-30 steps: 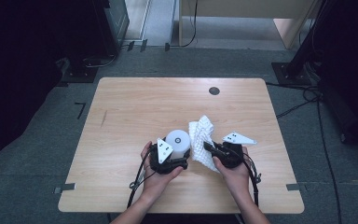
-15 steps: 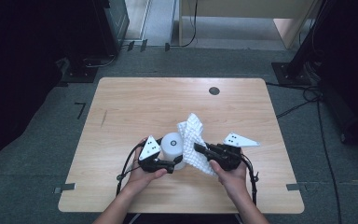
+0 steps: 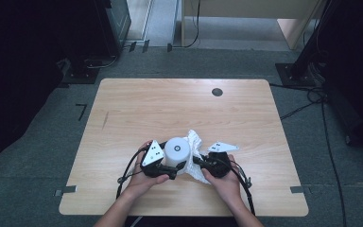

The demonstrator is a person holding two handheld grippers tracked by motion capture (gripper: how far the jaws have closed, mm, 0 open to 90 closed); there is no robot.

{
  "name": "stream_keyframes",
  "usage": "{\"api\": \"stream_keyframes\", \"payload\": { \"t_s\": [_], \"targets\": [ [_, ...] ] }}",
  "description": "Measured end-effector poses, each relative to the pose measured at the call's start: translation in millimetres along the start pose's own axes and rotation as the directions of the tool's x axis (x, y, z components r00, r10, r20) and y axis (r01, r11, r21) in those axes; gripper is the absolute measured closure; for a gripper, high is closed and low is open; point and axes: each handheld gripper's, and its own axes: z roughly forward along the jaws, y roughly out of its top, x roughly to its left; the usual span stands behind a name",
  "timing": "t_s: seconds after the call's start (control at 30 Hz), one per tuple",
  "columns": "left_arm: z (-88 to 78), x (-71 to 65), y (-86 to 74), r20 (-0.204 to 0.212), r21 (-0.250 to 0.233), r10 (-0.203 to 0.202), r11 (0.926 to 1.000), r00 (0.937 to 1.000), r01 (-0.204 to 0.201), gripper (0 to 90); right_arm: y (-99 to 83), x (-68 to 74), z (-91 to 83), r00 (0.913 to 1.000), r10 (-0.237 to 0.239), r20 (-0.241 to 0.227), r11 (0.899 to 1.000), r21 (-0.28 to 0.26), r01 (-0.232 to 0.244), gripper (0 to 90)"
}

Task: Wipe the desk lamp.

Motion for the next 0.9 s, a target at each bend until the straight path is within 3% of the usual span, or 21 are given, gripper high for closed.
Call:
{"api": "stream_keyframes", "payload": {
  "t_s": [0.1, 0.23, 0.33, 0.4, 0.5, 0.63, 0.73, 0.9],
  "targets": [
    [-0.3, 0.1, -0.4, 0.002, -0.002, 0.002, 1.0000, 1.0000, -0.002, 8.4, 0.9, 0.9, -1.7, 1.0000, -0.002, -0.001, 1.000, -0.004, 0.002, 79.3],
    [-1.2, 0.0, -1.0, 0.004, 0.001, 0.006, 1.0000, 1.0000, -0.006, 8.4, 10.5, 1.3, -18.8, 0.9977, 0.026, -0.062, 0.995, -0.095, -0.032, 79.4],
    [-1.7, 0.8, -1.1, 0.007, 0.002, 0.004, 1.0000, 1.0000, -0.004, 8.4, 22.1, 8.0, -38.3, 0.9951, -0.007, -0.098, 0.982, -0.188, -0.012, 79.4],
    [-1.4, 0.1, -1.1, 0.004, 0.002, 0.006, 1.0000, 1.0000, -0.006, 8.4, 27.5, 12.3, -46.2, 0.9949, -0.030, -0.096, 0.977, -0.215, 0.009, 79.4],
    [-1.3, -0.2, -1.0, 0.003, 0.004, 0.010, 0.9999, 0.9999, -0.010, 8.4, 25.4, 12.6, -41.3, 0.9964, -0.020, -0.082, 0.983, -0.184, 0.004, 79.4],
    [-1.3, -0.3, -1.0, 0.003, 0.004, 0.009, 0.9999, 1.0000, -0.009, 8.4, 10.6, 5.3, -17.2, 0.9987, 0.016, -0.049, 0.998, -0.062, -0.019, 79.4],
    [-1.5, 0.0, -1.2, 0.004, 0.003, 0.009, 1.0000, 1.0000, -0.009, 8.4, 2.2, 2.0, -3.5, 0.9998, 0.010, -0.016, 1.000, 0.003, -0.010, 79.5],
    [-2.0, 0.0, -2.2, -0.003, -0.005, 0.007, 1.0000, 1.0000, -0.007, 8.1, 1.7, 2.1, -0.7, 1.0000, -0.008, -0.005, 1.000, 0.017, 0.008, 79.4]
  ]
}}
